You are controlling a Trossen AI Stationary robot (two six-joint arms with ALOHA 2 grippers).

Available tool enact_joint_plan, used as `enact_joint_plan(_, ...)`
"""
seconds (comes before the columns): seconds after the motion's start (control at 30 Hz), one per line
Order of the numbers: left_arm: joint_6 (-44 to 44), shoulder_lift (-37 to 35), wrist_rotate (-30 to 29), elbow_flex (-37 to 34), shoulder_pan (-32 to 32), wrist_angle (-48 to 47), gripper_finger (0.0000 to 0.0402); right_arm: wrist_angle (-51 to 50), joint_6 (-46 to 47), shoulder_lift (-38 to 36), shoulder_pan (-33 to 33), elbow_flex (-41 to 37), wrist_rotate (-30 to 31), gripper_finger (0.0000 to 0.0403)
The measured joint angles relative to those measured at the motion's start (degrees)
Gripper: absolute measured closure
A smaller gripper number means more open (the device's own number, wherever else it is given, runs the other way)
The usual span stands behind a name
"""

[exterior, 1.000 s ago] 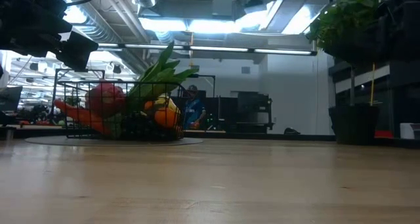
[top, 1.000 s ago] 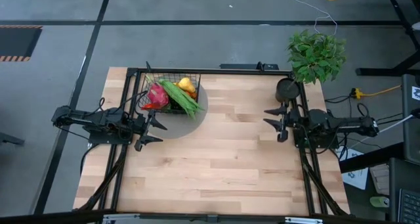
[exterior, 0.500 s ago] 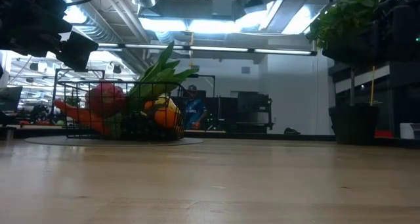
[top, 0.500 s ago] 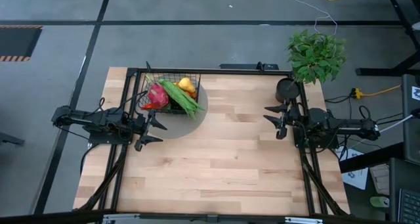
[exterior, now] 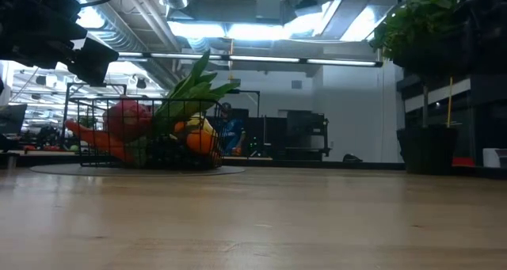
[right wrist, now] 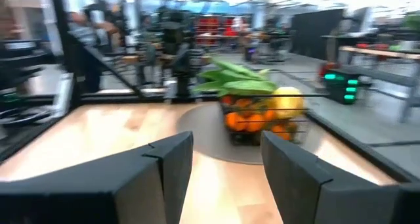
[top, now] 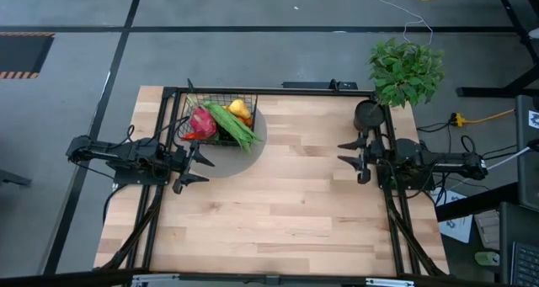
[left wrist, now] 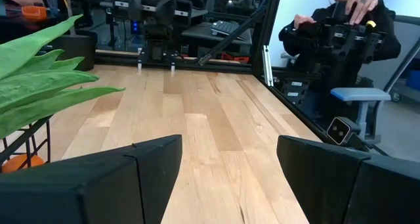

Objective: Build produce basket
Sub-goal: Return to Home Position

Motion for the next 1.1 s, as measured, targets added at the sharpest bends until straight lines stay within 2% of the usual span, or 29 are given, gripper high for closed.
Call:
enact_joint_plan(0.13, 0.00, -0.02, 0.00, 0.00, 0.02, 0.00, 0.0160, -0.94, 0.21, 0.02, 0.18, 0.00, -6.84, 0.0224)
enact_joint_plan(1.1, -0.01, -0.02, 0.00, 0.01, 0.02, 0.00, 0.0160, -0.70, 0.13, 0.28, 0.52, 0.00, -7.15, 0.0224)
